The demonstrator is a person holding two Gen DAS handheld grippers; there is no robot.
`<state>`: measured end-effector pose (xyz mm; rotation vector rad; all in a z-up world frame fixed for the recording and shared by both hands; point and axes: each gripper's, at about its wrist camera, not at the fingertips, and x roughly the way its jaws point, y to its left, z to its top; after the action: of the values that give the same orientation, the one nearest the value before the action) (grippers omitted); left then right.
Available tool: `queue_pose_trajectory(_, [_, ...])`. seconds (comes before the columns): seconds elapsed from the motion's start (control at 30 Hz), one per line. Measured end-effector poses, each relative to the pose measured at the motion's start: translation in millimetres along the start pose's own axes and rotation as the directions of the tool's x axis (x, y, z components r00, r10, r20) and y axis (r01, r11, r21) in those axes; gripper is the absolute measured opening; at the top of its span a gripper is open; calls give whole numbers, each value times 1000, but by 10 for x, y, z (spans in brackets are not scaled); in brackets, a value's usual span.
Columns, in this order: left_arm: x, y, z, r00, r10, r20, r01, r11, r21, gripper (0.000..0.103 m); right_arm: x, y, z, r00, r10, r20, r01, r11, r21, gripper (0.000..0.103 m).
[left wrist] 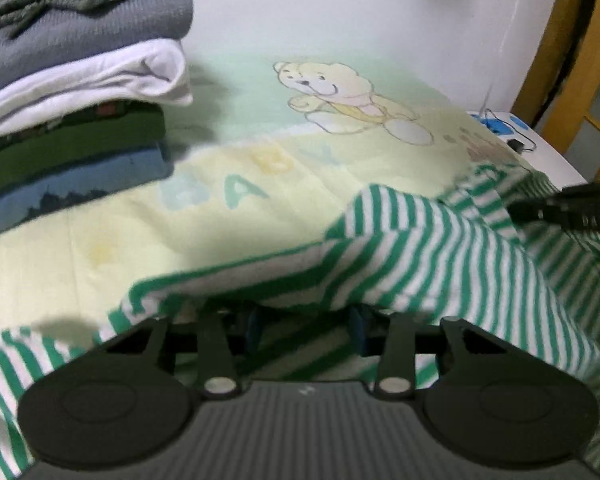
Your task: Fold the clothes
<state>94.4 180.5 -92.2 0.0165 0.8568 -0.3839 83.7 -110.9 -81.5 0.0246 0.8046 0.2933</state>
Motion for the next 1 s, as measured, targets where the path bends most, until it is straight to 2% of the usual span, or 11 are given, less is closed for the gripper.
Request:
queue_pose_trajectory(0.13, [85,114,149,1000,6,1,-6,999,-43,43,223,68,84,1000,-3,12,4,1000,-18,14])
queue_pose_trajectory(0.27, [177,182,280,1000,21,3,-21,997,-72,42,426,-10,221,998,-29,47,26,997,68,13])
queue_pose_trajectory(0.4, [212,177,304,999,32,8,-31,995,-98,40,484,-4,312,998,-43,46,40,998,54,12])
queue_pose_trajectory(0.57, [12,55,199,997,75,3,-75,997,-1,45,313,-84,292,999,-38,25,36,998,53,14])
queue_pose_trajectory(0.63, [-107,12,110,995,102,10,-102,994,46,49,165,-84,234,998,-35,44,34,999,24,17])
queue_pose_trajectory(0.73, [-181,-3,41,992,129,16,-130,989,74,50,96,-36,176,999,-11,51,13,999,-30,18])
queue_pose_trajectory(0.83, [-139,13,69,986,167,22,-168,983,73,50,194,-4,209,998,-12,64,14,999,-41,19])
queue_pose_trajectory(0.93, [-18,82,183,979,202,18,-203,979,33,50,405,-41,288,998,-42,47,41,999,7,19])
queue_pose_trajectory(1.0, [74,123,246,980,201,8,-201,980,3,50,503,-60,329,997,-50,56,48,998,29,18])
